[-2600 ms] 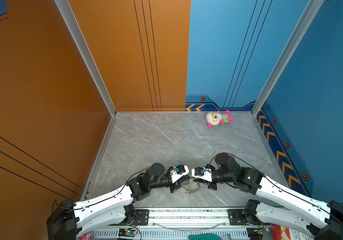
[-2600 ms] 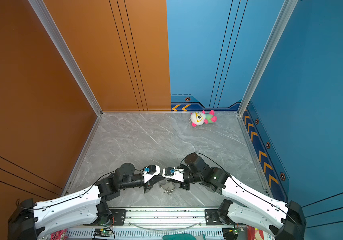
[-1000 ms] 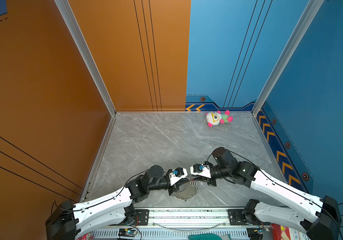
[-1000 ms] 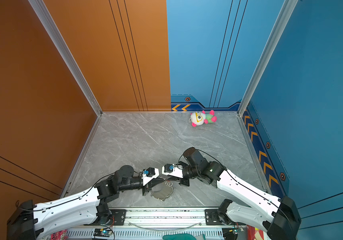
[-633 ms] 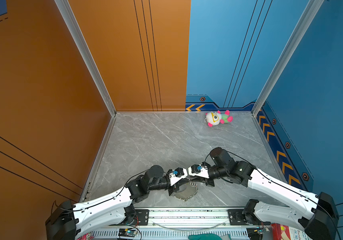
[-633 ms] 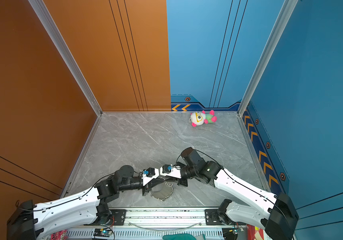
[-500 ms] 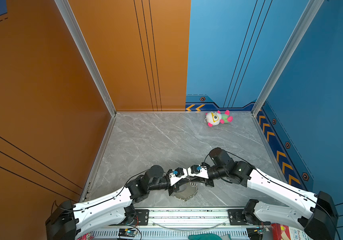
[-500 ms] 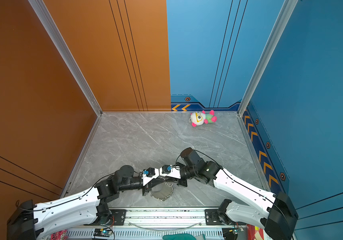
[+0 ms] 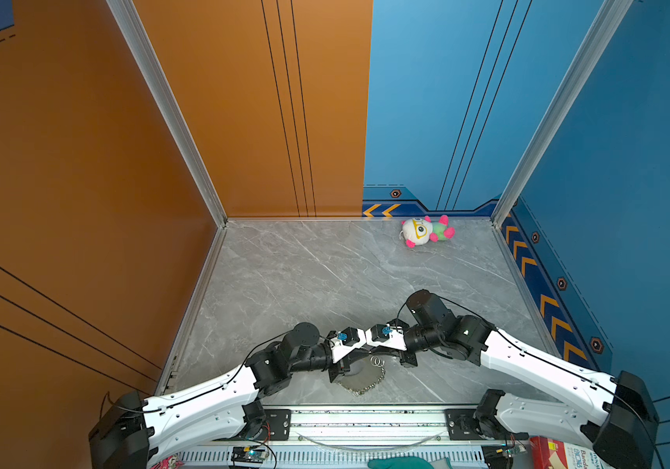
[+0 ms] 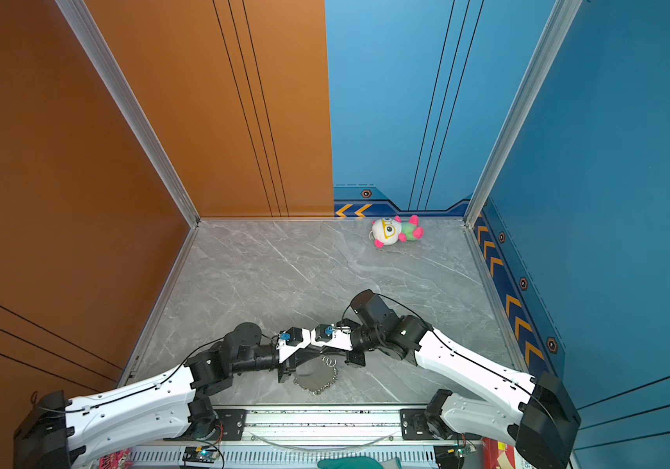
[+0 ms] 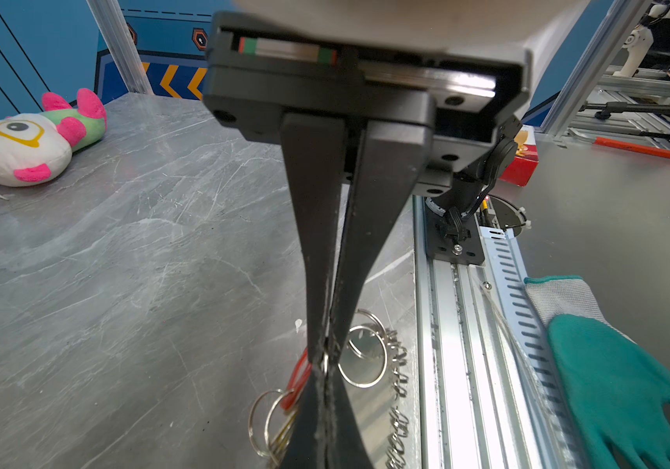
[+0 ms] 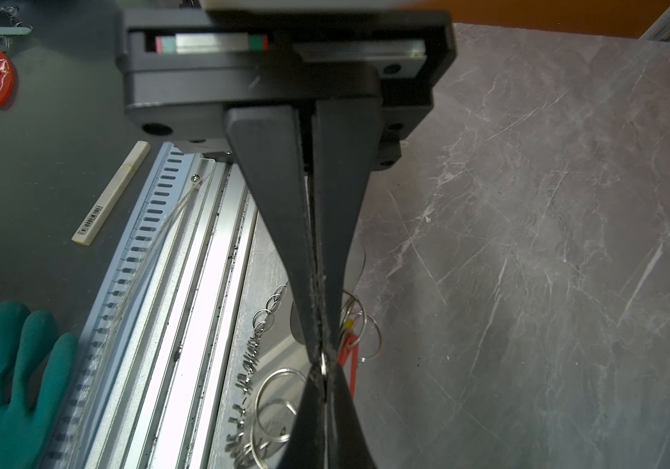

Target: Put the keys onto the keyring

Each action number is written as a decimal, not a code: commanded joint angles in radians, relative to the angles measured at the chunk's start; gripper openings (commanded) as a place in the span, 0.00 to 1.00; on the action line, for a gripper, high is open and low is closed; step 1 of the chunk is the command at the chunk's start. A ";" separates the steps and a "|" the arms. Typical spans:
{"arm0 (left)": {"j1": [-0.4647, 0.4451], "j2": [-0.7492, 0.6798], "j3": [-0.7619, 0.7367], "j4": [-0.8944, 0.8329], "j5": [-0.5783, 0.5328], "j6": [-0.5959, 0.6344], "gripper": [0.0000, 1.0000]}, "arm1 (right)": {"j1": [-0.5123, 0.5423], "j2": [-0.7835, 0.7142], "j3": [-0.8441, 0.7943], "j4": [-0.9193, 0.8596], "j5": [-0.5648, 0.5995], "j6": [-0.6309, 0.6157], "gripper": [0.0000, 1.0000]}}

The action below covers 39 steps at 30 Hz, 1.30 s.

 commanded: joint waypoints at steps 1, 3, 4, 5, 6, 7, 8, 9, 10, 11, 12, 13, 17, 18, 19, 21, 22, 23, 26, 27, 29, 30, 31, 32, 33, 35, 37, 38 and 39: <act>0.007 -0.003 -0.006 0.046 0.014 -0.015 0.00 | -0.002 -0.018 -0.016 0.035 0.003 0.021 0.00; 0.006 -0.007 -0.009 0.046 0.009 -0.016 0.00 | -0.007 -0.032 -0.024 0.054 -0.007 0.035 0.00; 0.007 -0.007 -0.008 0.047 0.008 -0.017 0.00 | -0.008 -0.036 -0.026 0.059 -0.005 0.039 0.00; 0.006 -0.007 -0.010 0.049 0.008 -0.014 0.00 | -0.009 -0.041 -0.028 0.060 -0.004 0.043 0.00; 0.008 -0.005 -0.010 0.052 0.008 -0.015 0.00 | -0.009 -0.044 -0.029 0.060 -0.001 0.043 0.00; 0.008 -0.003 -0.010 0.054 0.008 -0.017 0.00 | -0.010 -0.045 -0.030 0.061 0.002 0.044 0.00; 0.009 -0.001 -0.008 0.054 0.008 -0.016 0.00 | -0.011 -0.046 -0.031 0.063 0.005 0.046 0.00; 0.011 0.002 -0.006 0.055 0.008 -0.018 0.00 | -0.012 -0.044 -0.031 0.067 0.008 0.048 0.00; 0.012 0.004 -0.004 0.054 0.009 -0.021 0.01 | -0.011 -0.044 -0.032 0.071 0.008 0.049 0.00; 0.012 0.004 -0.005 0.054 0.009 -0.022 0.01 | -0.012 -0.043 -0.033 0.076 0.008 0.053 0.00; 0.015 0.003 -0.005 0.054 0.009 -0.024 0.02 | -0.014 -0.041 -0.033 0.086 0.010 0.059 0.00; 0.014 0.002 -0.003 0.055 0.007 -0.027 0.03 | -0.013 -0.041 -0.033 0.091 0.013 0.062 0.00; 0.023 -0.012 -0.009 0.055 -0.011 -0.039 0.08 | -0.014 -0.043 -0.037 0.108 0.026 0.076 0.00; 0.027 -0.017 -0.008 0.056 -0.012 -0.044 0.10 | -0.014 -0.044 -0.040 0.113 0.031 0.082 0.00; 0.030 -0.018 -0.008 0.057 -0.012 -0.048 0.13 | -0.014 -0.045 -0.043 0.119 0.036 0.087 0.00; 0.038 -0.026 -0.009 0.057 -0.016 -0.057 0.20 | -0.014 -0.048 -0.047 0.131 0.039 0.098 0.00; 0.041 -0.027 -0.008 0.057 -0.017 -0.059 0.23 | -0.013 -0.050 -0.050 0.137 0.040 0.102 0.00; 0.045 -0.029 -0.009 0.057 -0.018 -0.062 0.24 | -0.014 -0.051 -0.051 0.141 0.040 0.105 0.00; 0.052 -0.029 -0.009 0.057 -0.016 -0.068 0.27 | -0.014 -0.053 -0.056 0.145 0.047 0.109 0.00; 0.054 -0.028 -0.008 0.059 -0.016 -0.070 0.27 | -0.014 -0.055 -0.058 0.145 0.050 0.111 0.00; 0.058 -0.030 -0.008 0.059 -0.018 -0.074 0.28 | -0.015 -0.055 -0.057 0.148 0.055 0.115 0.00; 0.059 -0.031 -0.008 0.059 -0.019 -0.076 0.28 | -0.014 -0.056 -0.059 0.151 0.060 0.121 0.00; 0.062 -0.034 -0.011 0.059 -0.021 -0.079 0.29 | -0.014 -0.056 -0.061 0.158 0.065 0.127 0.00; 0.063 -0.038 -0.011 0.059 -0.025 -0.082 0.29 | -0.014 -0.058 -0.065 0.165 0.070 0.134 0.00; 0.067 -0.042 -0.017 0.062 -0.028 -0.085 0.29 | -0.016 -0.059 -0.067 0.173 0.076 0.145 0.00; 0.070 -0.054 -0.025 0.072 -0.037 -0.093 0.30 | -0.018 -0.065 -0.077 0.196 0.083 0.166 0.00; 0.079 -0.068 -0.040 0.086 -0.045 -0.103 0.30 | -0.021 -0.075 -0.097 0.228 0.085 0.192 0.00; 0.084 -0.074 -0.046 0.094 -0.047 -0.108 0.30 | -0.024 -0.080 -0.109 0.255 0.085 0.209 0.00; 0.090 -0.080 -0.050 0.100 -0.047 -0.114 0.30 | -0.025 -0.085 -0.120 0.273 0.083 0.223 0.00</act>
